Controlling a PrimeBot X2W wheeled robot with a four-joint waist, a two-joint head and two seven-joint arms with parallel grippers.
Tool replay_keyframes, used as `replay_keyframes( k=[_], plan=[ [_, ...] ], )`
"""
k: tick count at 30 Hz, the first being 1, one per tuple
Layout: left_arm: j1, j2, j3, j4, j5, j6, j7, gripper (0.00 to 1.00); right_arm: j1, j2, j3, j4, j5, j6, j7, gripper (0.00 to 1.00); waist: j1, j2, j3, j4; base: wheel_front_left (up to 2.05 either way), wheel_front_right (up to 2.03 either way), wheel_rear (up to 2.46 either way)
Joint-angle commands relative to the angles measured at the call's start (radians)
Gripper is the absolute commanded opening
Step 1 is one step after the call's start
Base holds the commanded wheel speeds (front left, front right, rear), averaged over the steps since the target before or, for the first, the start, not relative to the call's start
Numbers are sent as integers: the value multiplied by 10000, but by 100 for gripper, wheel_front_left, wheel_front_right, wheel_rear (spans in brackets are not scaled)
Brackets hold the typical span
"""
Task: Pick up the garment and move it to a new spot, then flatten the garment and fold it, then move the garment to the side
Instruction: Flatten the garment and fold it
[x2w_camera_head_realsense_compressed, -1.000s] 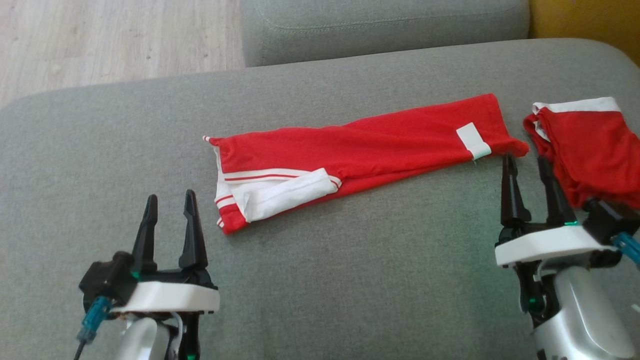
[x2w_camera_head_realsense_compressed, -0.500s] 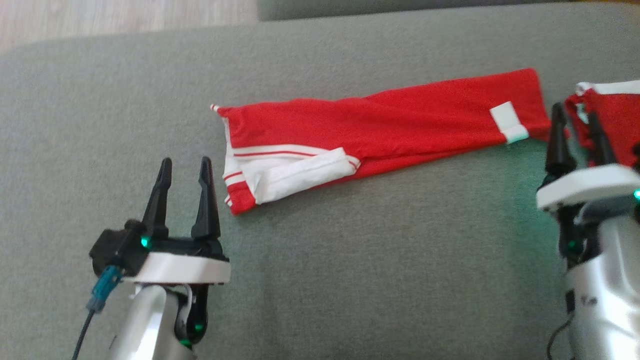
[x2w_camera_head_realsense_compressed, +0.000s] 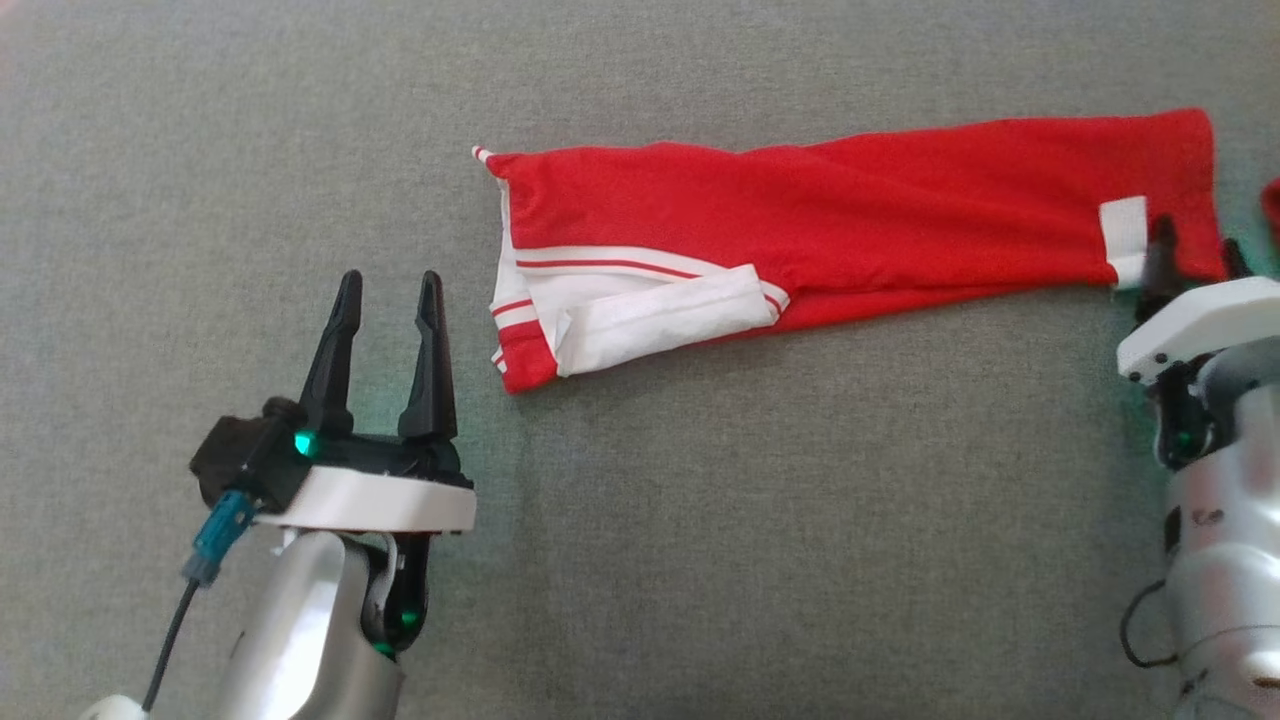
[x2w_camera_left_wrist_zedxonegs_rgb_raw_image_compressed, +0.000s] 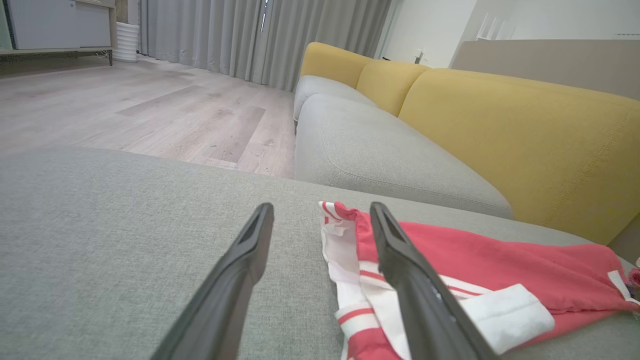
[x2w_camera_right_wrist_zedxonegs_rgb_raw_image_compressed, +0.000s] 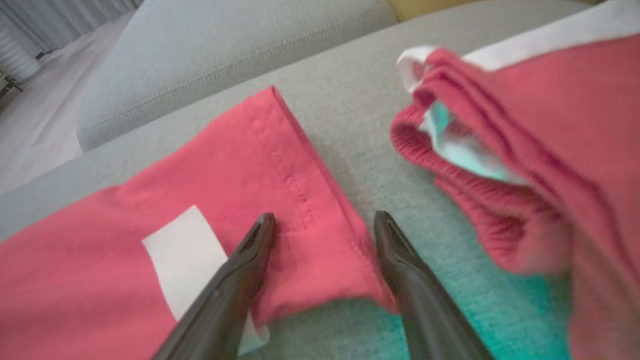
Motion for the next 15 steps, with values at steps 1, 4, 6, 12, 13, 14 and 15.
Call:
replay_keyframes(
  k=[1,4,6,12,13,14,15],
  plan=[
    [-352,46,241,-261,84,-78,-80,100,-363,14,108,-2,-177,-9,6,100,-2,0,54,35,0,0,0],
    [-410,33,264,-259,80,-98,-80,100,-574,114,124,619,-398,-9,54,100,-2,0,97,22,0,0,0],
    [-418,31,274,-258,82,-102,-80,100,-626,133,173,730,-414,-9,57,71,-2,0,106,7,0,0,0],
    [-466,24,357,-191,126,-118,-80,100,-897,-10,565,787,-352,-9,-484,0,-2,0,32,-166,0,0,0],
    [-456,23,370,-186,128,-120,-80,100,-925,-55,612,725,-258,-9,-586,0,-2,0,-13,-213,0,0,0],
    [-443,22,384,-189,126,-122,-80,100,-939,-109,666,647,-143,-9,-668,0,-2,0,-62,-259,0,0,0],
    [-425,22,396,-198,118,-124,-80,100,-940,-175,723,545,-5,-9,-742,0,-2,0,-122,-312,0,0,0]
  ],
)
